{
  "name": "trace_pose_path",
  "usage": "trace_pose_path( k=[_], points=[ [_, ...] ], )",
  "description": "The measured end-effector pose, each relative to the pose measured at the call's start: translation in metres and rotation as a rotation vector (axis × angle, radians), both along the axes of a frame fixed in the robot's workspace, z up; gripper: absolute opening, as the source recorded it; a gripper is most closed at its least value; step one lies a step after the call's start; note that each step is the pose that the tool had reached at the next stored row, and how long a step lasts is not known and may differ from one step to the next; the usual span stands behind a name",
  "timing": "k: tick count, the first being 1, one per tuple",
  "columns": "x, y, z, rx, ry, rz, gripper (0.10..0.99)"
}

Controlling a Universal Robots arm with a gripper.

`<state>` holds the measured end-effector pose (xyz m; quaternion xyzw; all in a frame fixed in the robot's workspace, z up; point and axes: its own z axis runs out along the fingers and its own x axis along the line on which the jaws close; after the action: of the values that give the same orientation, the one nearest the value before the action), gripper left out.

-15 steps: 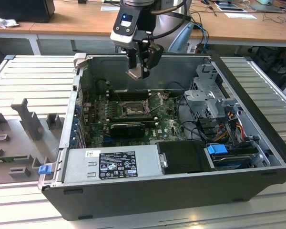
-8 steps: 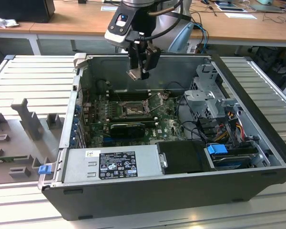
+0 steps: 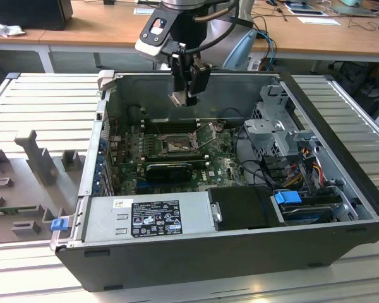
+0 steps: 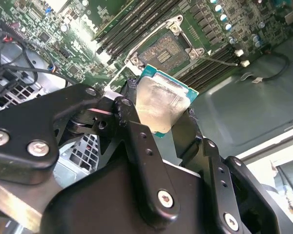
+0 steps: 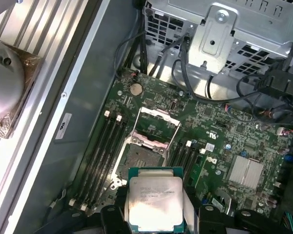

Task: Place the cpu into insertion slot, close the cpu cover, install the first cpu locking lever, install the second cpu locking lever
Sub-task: 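Place the cpu into insertion slot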

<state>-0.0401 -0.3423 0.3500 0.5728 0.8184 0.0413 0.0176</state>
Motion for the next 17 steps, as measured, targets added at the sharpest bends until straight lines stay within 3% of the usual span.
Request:
trace_pose_path(
  k=[8, 17],
  points=[
    [0.0000, 0.0000, -0.0013, 0.000, 0.0003, -0.072, 0.529],
    [0.0000, 0.0000, -0.0049, 0.000, 0.0007, -0.095, 0.529]
  ],
)
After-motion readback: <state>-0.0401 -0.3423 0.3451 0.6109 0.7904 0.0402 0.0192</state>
